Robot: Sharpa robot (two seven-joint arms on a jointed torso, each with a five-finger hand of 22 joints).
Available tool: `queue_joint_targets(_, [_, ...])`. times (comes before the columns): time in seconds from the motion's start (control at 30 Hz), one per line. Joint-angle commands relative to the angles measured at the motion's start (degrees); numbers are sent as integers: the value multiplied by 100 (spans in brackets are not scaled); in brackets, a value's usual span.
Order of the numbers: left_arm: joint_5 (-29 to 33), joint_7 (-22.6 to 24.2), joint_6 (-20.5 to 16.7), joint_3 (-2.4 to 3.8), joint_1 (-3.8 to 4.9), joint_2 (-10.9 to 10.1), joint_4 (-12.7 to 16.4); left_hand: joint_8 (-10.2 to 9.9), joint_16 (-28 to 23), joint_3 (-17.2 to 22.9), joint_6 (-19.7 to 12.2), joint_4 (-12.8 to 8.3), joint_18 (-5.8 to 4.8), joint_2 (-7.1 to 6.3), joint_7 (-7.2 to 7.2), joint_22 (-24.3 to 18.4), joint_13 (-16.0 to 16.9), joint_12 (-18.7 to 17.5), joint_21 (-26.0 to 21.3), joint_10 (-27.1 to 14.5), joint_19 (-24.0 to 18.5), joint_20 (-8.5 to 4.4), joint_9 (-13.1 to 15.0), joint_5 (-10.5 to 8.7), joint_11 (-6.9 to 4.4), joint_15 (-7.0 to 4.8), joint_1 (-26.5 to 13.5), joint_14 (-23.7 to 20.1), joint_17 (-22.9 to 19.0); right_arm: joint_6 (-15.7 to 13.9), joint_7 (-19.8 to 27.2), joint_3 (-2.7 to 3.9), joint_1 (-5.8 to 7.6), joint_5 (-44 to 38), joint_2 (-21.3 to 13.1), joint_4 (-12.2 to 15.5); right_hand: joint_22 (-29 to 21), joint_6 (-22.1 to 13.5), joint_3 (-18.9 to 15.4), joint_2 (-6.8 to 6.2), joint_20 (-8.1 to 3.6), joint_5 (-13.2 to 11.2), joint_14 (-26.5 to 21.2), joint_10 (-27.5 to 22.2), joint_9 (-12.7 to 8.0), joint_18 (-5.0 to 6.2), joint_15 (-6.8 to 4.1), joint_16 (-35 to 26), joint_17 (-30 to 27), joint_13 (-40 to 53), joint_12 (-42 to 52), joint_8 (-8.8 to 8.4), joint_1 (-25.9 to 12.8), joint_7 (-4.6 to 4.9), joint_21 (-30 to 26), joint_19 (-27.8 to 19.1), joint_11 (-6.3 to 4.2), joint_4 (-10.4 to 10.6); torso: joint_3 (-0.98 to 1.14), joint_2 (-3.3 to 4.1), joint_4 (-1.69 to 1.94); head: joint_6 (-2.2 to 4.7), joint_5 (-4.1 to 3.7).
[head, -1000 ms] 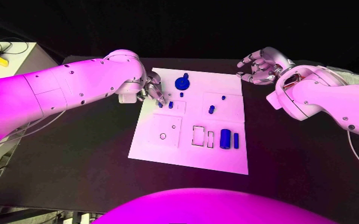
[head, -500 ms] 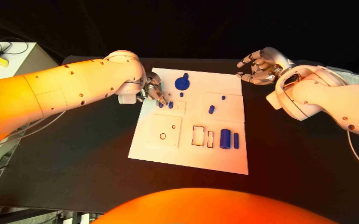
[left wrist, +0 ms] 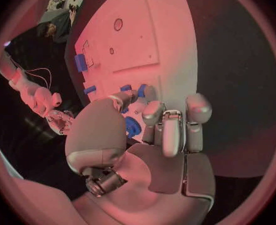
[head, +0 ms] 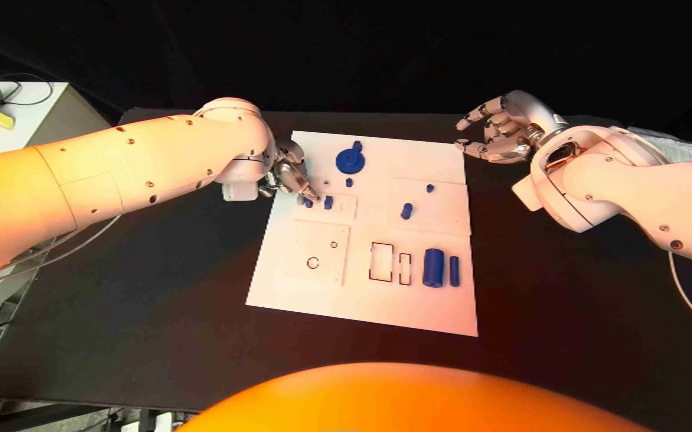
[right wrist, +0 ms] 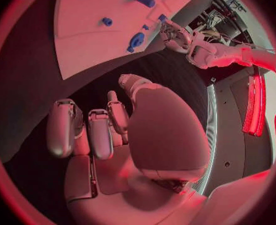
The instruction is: Assemble the parts on the task board
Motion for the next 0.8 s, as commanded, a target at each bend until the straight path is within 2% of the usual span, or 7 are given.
queue_joint_targets(0.03, [18, 63, -83, 8, -7, -41, 51, -32, -32, -95, -24, 30, -100, -34, 54, -47, -150, -99, -46, -113, -4, 0, -10, -28, 1, -31, -12, 497, 1053, 19, 63, 1, -5, -29, -5, 6, 645, -45, 26, -26, -1, 19, 314, -34, 1, 112, -31, -21, 561, -7, -4, 19, -21, -12, -22, -18, -6, -5, -2, 0, -1, 1, -13])
queue_joint_targets(0.13, [56, 71, -210, 36, -6, -101, 112, -140, -91, -272, -194, 129, -92, -52, 116, -111, -451, -297, -83, -291, -37, 18, -53, -11, 46, -4, 87, 459, 911, 19, 65, 0, -6, -29, -8, 7, 645, -45, 26, -26, -1, 19, 314, -34, 1, 112, -31, -21, 561, -7, -4, 19, -21, -12, -22, -18, -6, -5, -2, 1, 1, 1, -11])
queue_joint_targets(0.23, [132, 82, -326, 57, -6, -142, 165, -370, -147, -401, -447, 224, -89, -36, 240, -160, -607, -391, -114, -391, -60, 76, -180, 27, 146, 71, 223, 426, 778, 16, 68, 0, -8, -29, -14, 12, 645, -45, 26, -26, -1, 19, 314, -34, 1, 112, -31, -21, 561, -7, -4, 19, -21, -12, -22, -18, -6, -5, -5, 4, 2, 1, -14])
queue_joint_targets(0.43, [384, 110, -511, 88, -6, -187, 225, -542, -177, -691, -580, 419, -75, -76, 348, -214, -703, -436, -146, -473, -86, 164, -310, -19, 243, 156, 269, 413, 715, 12, 73, 0, -13, -29, -16, 11, 647, -48, 29, -31, -1, 29, 313, -38, 1, 111, -31, -24, 557, -12, -10, 20, -28, -11, -19, -16, -5, -6, -4, -1, -2, 1, -12])
queue_joint_targets(0.67, [591, 151, -752, 118, -6, -257, 285, -581, -191, -1028, -553, 441, -57, 6, 350, -258, -742, -435, -171, -507, -110, 194, -387, -546, 252, 171, 231, 406, 681, 15, 75, 0, -19, -28, -15, 9, 647, -48, 29, -31, -1, 29, 313, -38, 1, 111, -31, -24, 557, -12, -10, 20, -28, -11, -19, -16, -5, -6, -5, 1, 1, 1, -18])
queue_joint_targets(0.77, [713, 228, -946, 173, -7, -336, 347, -593, -216, -1064, -577, 438, -37, 17, 356, -369, -834, -487, -219, -561, -171, 196, -398, -574, 257, 173, 248, 390, 623, 16, 77, 0, -22, -27, -17, 9, 647, -48, 29, -31, -1, 29, 313, -38, 1, 111, -31, -24, 557, -12, -10, 20, -28, -11, -19, -16, -5, -6, -5, 1, -2, 1, -28])
queue_joint_targets(0.8, [756, 256, -1010, 197, -7, -364, 368, -612, -307, -1105, -657, 436, 12, 44, 386, -666, -1112, -661, -363, -762, -353, 209, -411, -550, 286, 195, 316, 324, 418, 15, 77, 0, -22, -27, -18, 8, 647, -48, 29, -31, -1, 29, 313, -38, 1, 111, -31, -24, 557, -12, -10, 20, -28, -11, -19, -16, -5, -6, -4, 2, -2, 1, -33])
